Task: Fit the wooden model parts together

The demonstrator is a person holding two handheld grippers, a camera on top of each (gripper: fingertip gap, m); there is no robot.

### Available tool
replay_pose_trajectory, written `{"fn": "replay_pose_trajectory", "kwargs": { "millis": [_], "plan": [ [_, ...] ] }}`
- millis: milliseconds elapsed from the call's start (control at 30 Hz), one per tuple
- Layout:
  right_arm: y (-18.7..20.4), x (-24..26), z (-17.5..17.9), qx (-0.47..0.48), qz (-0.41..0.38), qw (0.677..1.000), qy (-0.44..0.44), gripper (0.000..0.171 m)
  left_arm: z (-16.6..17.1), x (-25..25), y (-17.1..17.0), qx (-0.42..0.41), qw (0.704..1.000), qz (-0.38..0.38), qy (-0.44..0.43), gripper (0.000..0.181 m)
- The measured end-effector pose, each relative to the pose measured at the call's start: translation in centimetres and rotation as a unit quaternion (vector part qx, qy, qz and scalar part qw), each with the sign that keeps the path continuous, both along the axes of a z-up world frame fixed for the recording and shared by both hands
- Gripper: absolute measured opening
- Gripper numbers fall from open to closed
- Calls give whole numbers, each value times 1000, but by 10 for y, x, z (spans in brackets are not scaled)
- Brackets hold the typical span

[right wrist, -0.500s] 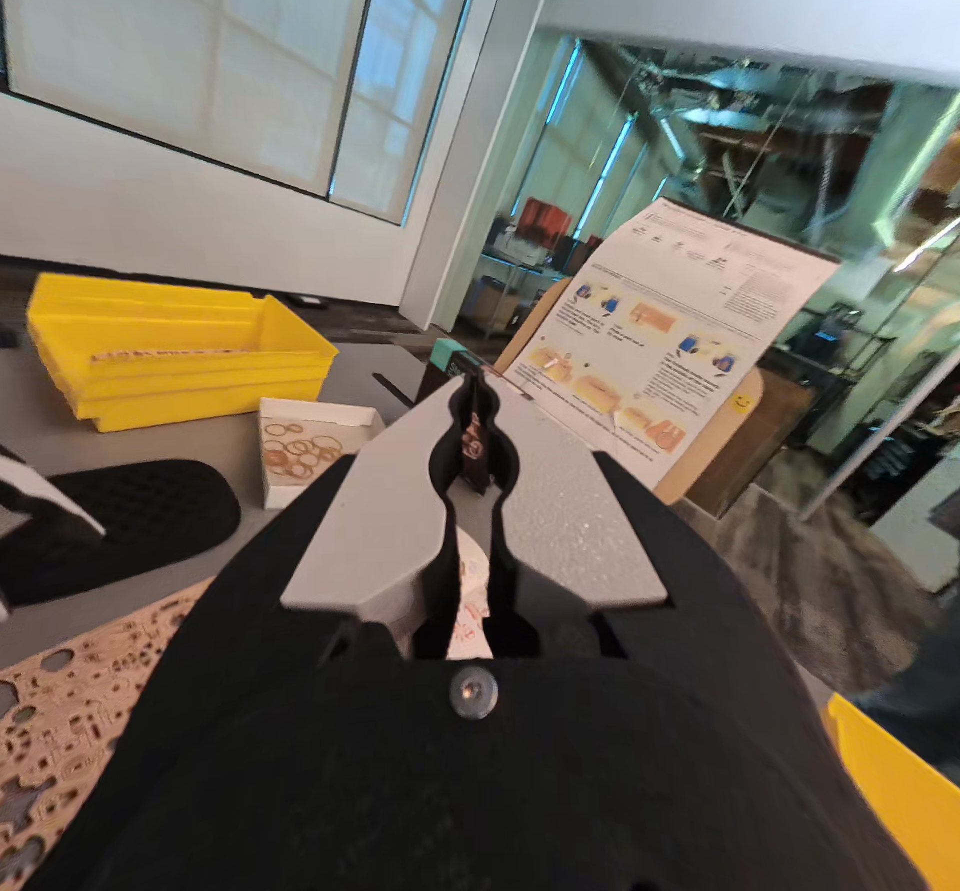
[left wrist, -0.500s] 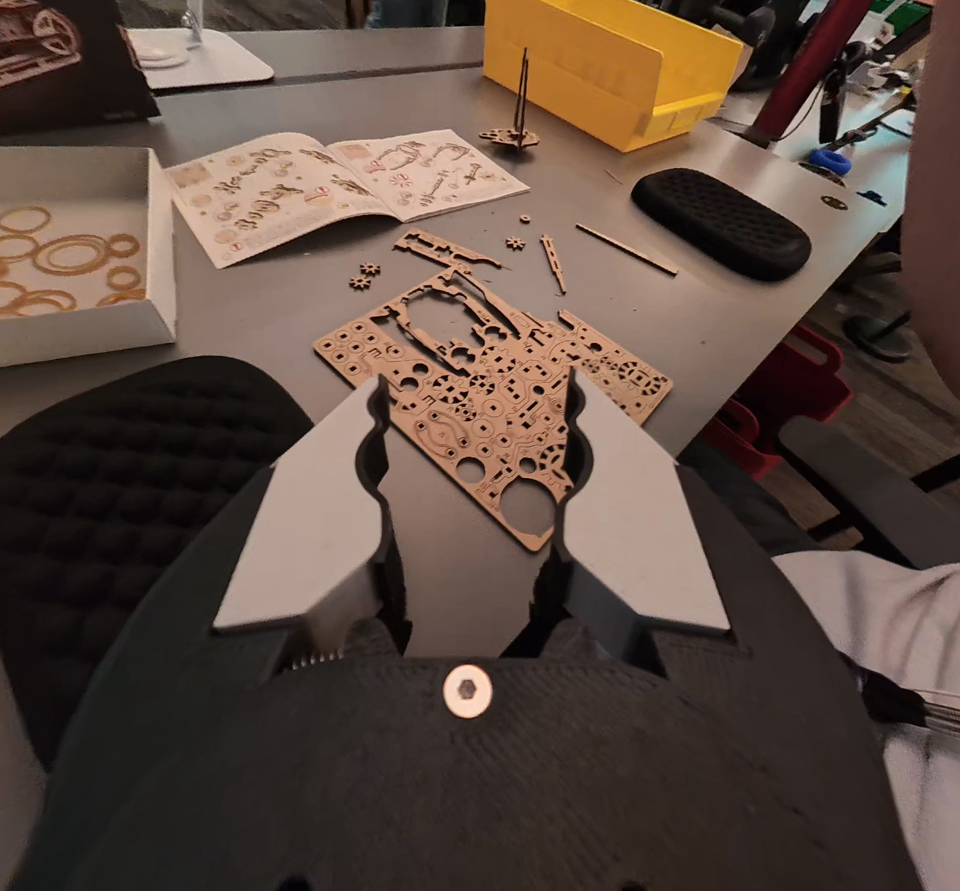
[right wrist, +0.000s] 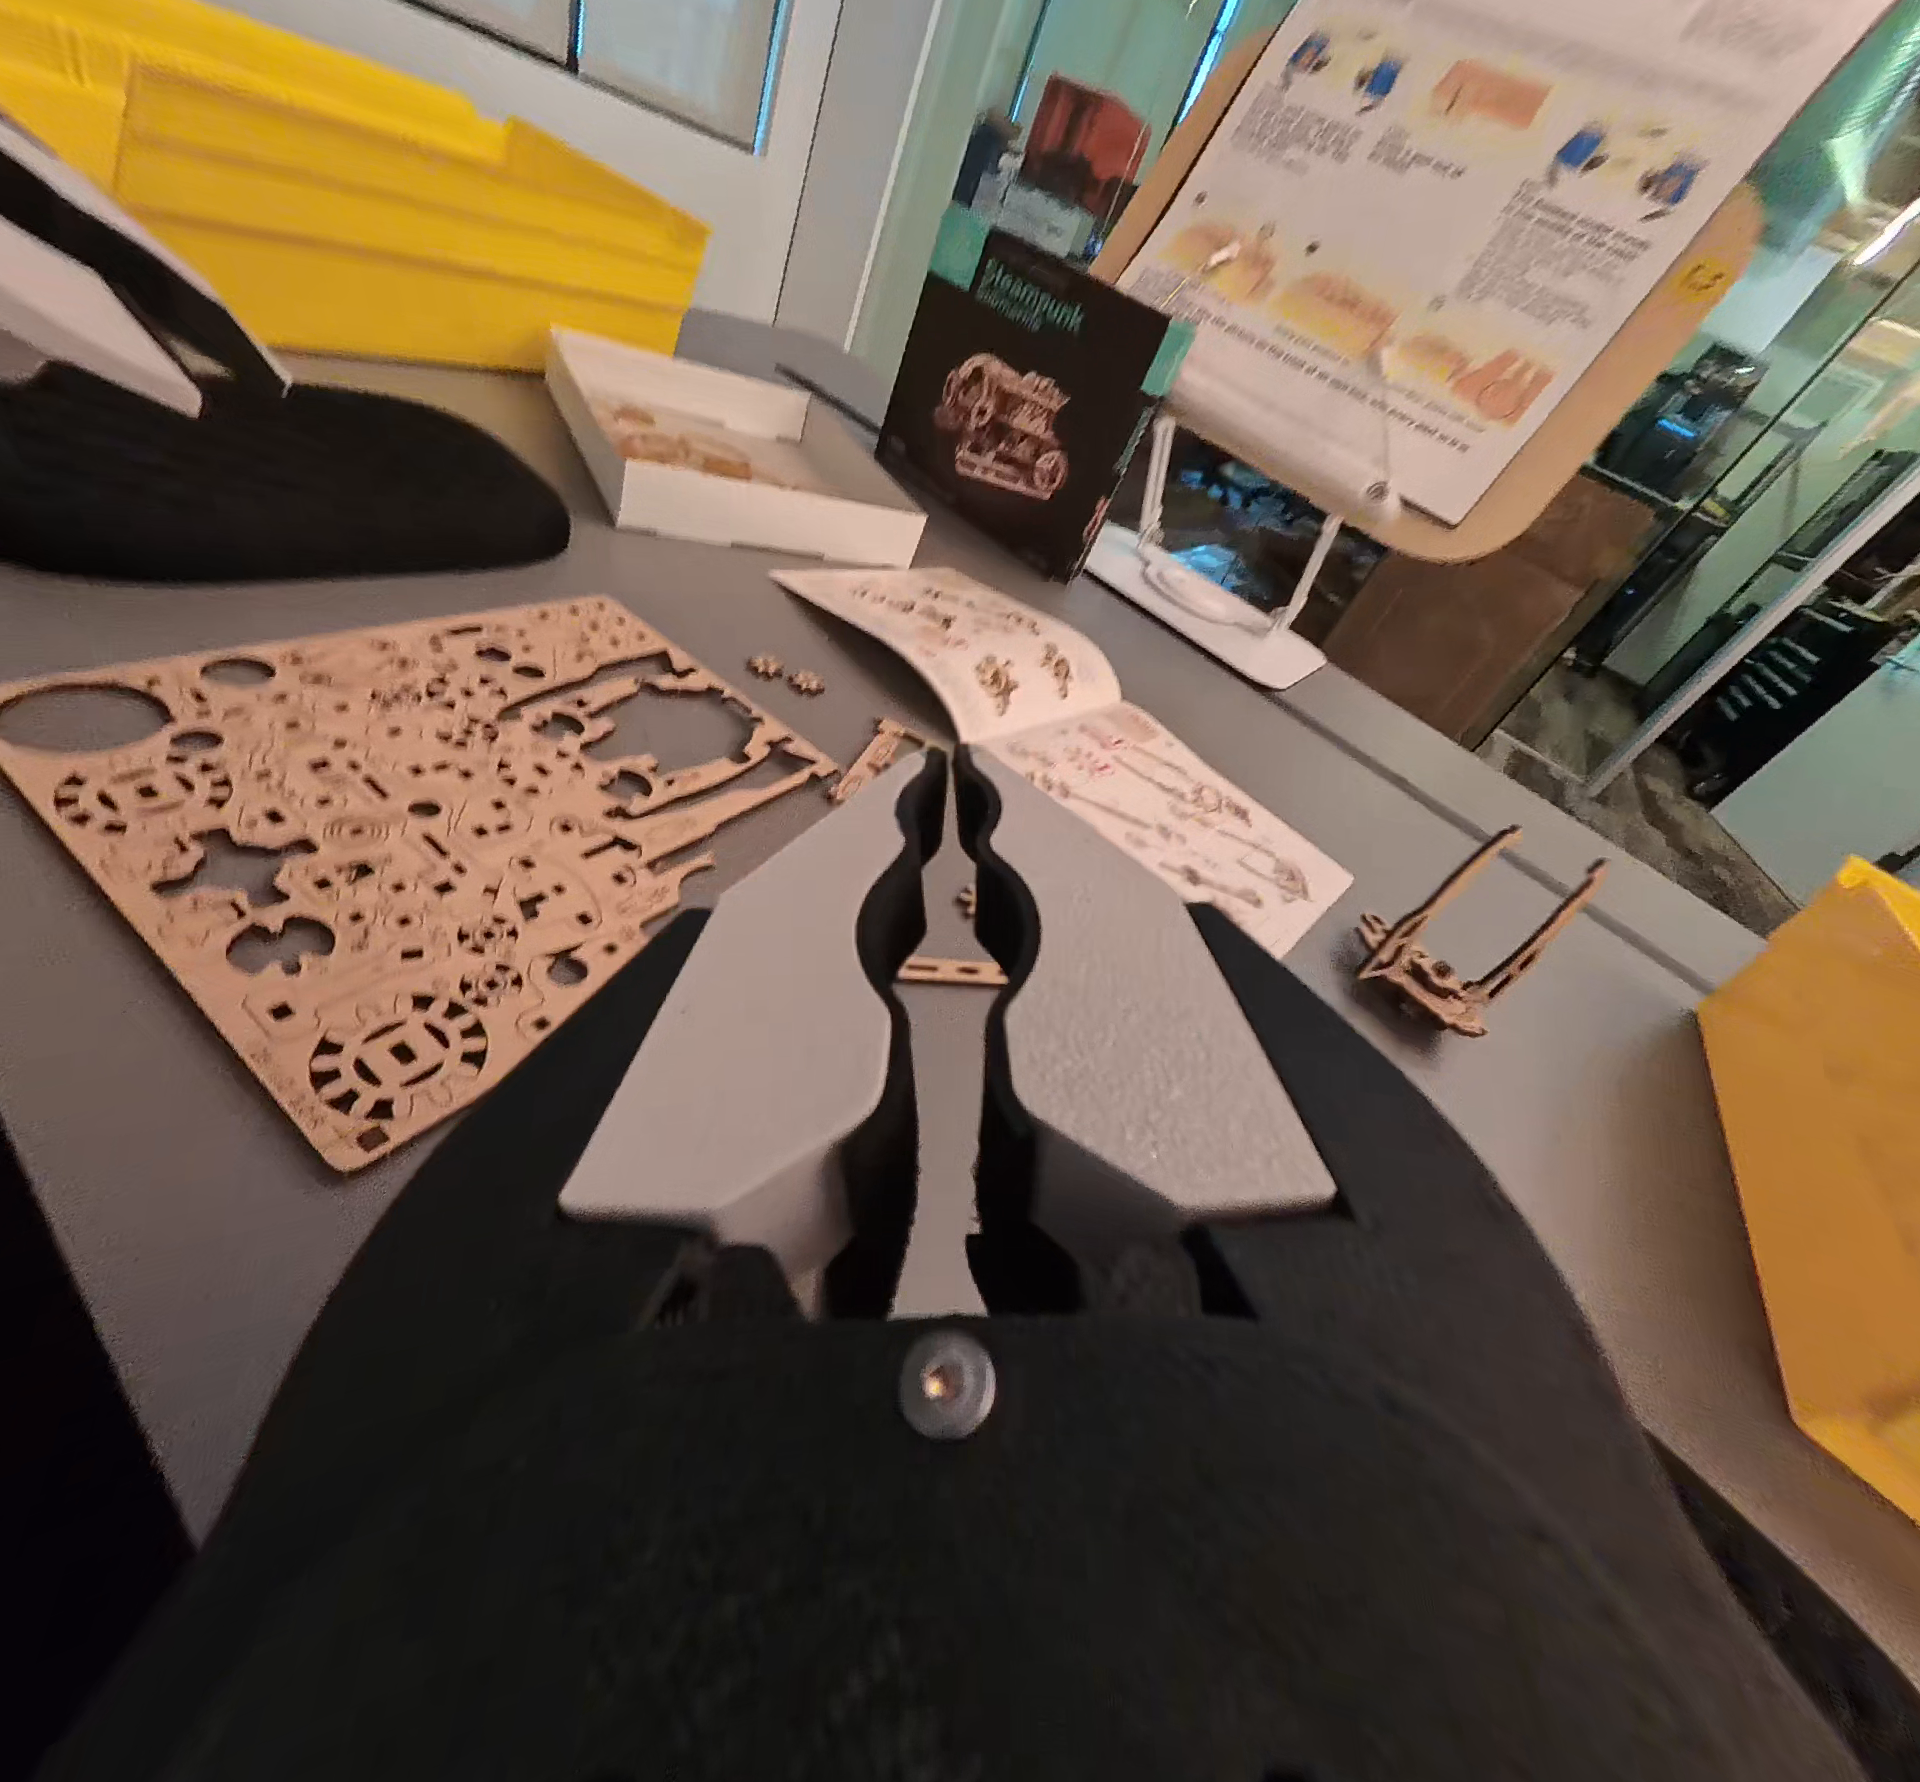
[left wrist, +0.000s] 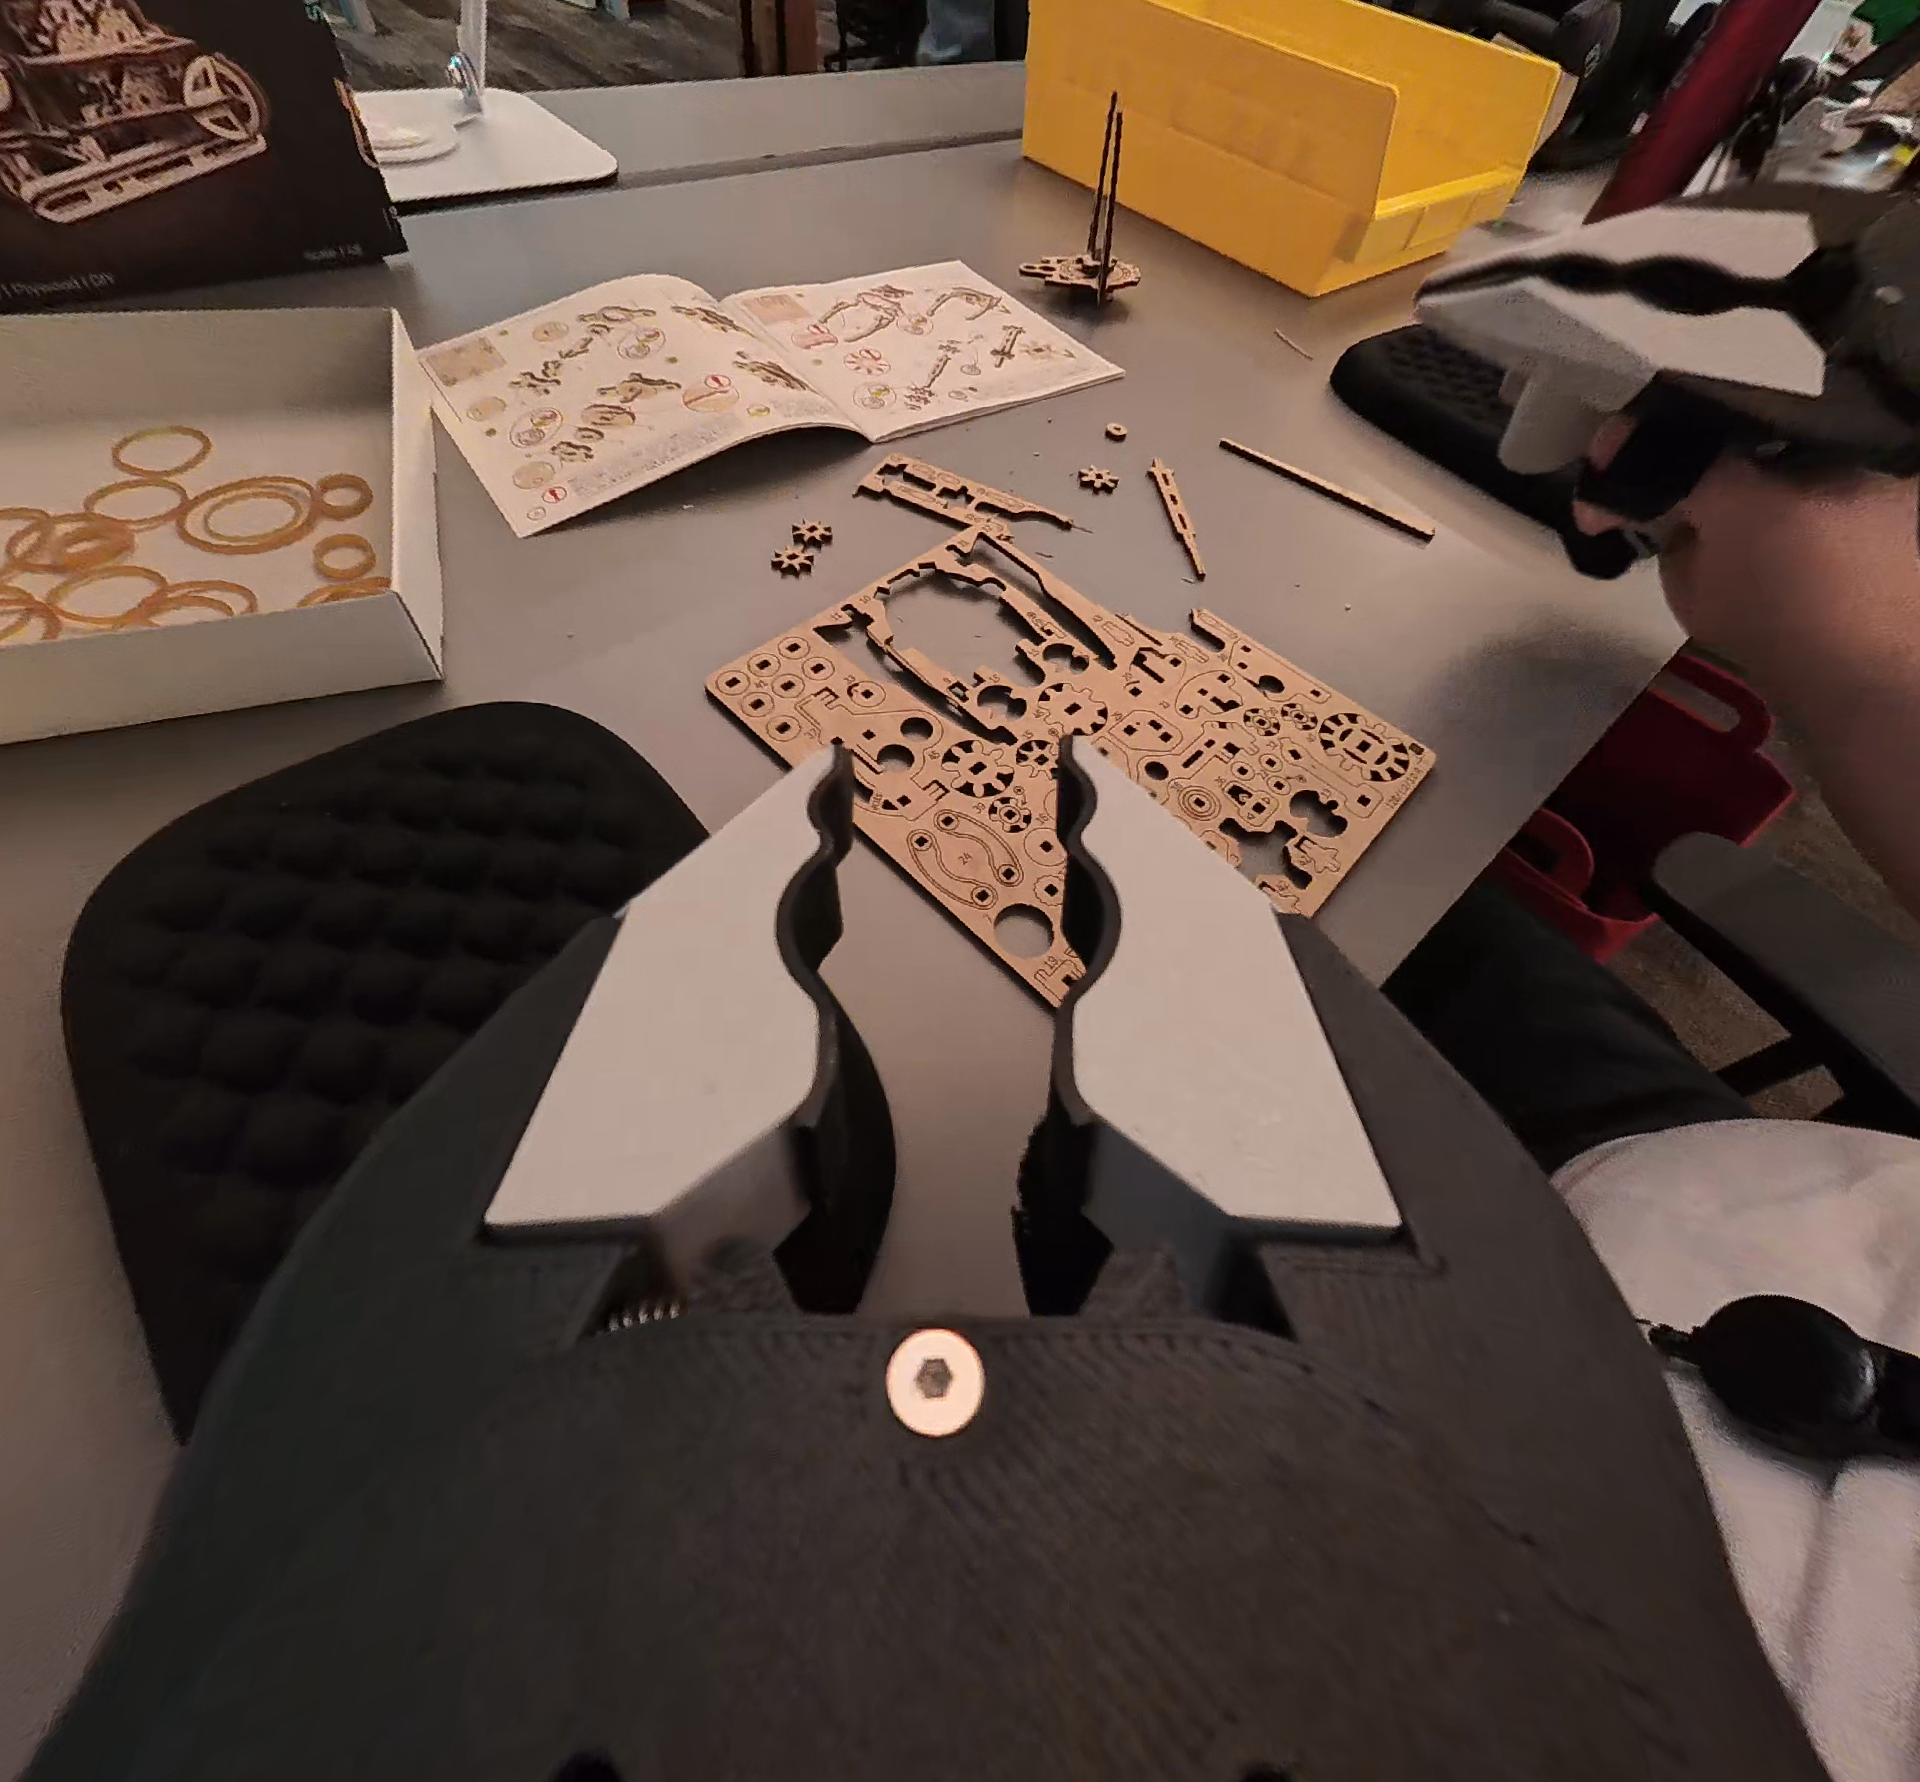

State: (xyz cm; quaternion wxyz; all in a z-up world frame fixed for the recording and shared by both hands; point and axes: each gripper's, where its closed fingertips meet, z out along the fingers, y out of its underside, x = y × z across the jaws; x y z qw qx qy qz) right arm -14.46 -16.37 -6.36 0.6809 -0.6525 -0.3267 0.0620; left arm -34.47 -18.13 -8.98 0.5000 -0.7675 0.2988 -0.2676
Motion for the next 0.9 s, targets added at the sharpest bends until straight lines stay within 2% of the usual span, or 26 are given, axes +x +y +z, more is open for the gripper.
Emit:
{"fn": "replay_pose_trajectory", "kwargs": {
  "millis": [100,167,200,267,300,333,367,400,467,533,667,800,900],
  "plan": [
    [11,-8,-16,-34,5,999,-14,0,-4,2,-1,-5,1000,0,-1,37],
    [24,-33,-11,-118,46,991,53,13,-4,2,0,-5,1000,2,-4,37],
    [25,-56,0,-186,100,971,116,20,-2,2,1,-5,1000,2,-9,37],
    [16,-98,53,-286,241,888,267,20,8,2,2,-2,1000,3,-24,38],
    [15,-105,85,-282,288,854,329,11,15,2,1,7,999,4,-33,39],
    [18,-107,105,-257,302,843,363,6,23,1,1,19,999,6,-38,40],
    [24,-105,112,-227,288,857,363,6,29,-2,0,33,999,12,-37,42],
    [31,-102,108,-199,256,885,335,7,33,-7,0,47,998,20,-32,44],
    [40,-91,87,-148,182,937,260,14,34,-15,0,62,997,28,-18,50],
    [38,-76,64,-98,130,967,196,16,30,-17,-3,63,998,14,-14,54],
    [24,-45,29,-52,76,986,139,16,18,5,-27,27,993,-110,-19,62],
    [12,-20,18,6,42,995,89,16,5,10,-30,51,990,-126,47,73],
    [2,-22,1,11,62,998,27,16,-17,8,-34,24,982,-144,120,74]
  ]
}}
